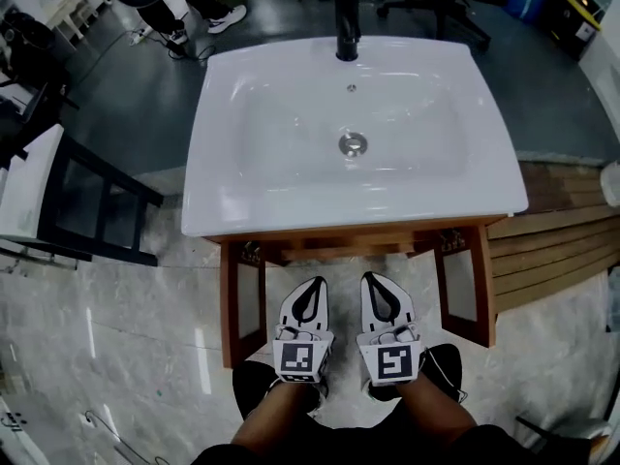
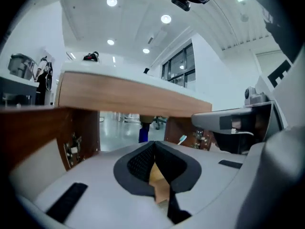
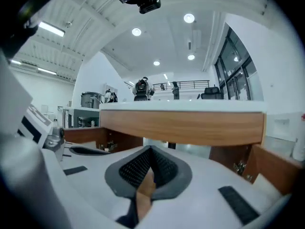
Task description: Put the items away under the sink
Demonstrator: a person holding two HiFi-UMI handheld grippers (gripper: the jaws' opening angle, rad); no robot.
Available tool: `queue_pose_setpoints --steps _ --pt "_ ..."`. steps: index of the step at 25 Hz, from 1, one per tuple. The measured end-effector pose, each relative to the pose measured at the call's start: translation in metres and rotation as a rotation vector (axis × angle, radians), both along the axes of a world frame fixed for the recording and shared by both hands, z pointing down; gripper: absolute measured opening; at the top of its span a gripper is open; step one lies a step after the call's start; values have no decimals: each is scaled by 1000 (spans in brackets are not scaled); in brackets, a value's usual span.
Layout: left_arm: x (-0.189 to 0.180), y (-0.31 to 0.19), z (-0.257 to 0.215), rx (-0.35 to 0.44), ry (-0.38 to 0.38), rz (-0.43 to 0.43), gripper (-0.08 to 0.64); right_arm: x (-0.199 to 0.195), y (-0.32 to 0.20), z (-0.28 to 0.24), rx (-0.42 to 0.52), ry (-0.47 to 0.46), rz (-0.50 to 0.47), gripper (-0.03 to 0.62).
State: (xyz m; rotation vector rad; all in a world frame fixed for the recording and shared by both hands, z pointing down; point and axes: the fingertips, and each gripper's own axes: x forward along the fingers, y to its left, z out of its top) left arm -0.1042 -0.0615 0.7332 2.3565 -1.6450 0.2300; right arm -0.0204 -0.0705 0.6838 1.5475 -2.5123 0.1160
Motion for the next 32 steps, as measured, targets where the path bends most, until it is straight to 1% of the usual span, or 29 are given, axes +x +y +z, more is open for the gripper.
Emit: queue_pose_setpoints --steps 3,5,7,9,12,15,17,20,24,32 --pt "2 8 -65 -51 -17 16 20 13 10 -56 -49 39 -14 20" --pt "4 14 -108 -72 -28 29 20 21 19 -88 -102 49 -25 20" --pt "8 23 -155 -81 -47 51 20 26 30 -126 -145 66 -48 20" --pt "10 34 -206 -73 -67 72 20 27 44 -170 -159 70 -81 20" --pt "12 43 -276 -30 -70 75 20 27 55 -236 -123 56 -122 20" --pt "15 38 -321 27 -75 65 21 29 47 -281 -59 55 -138 20" --pt "16 30 -347 78 -84 64 20 30 37 -302 -24 33 -135 20" --pt "14 19 -378 142 -64 48 21 35 24 -326 15 -5 -123 20" --pt "8 22 -390 151 -49 48 21 40 26 -343 48 -14 -103 18" --pt "-1 33 -400 184 -40 31 21 24 25 -365 118 -10 -133 18"
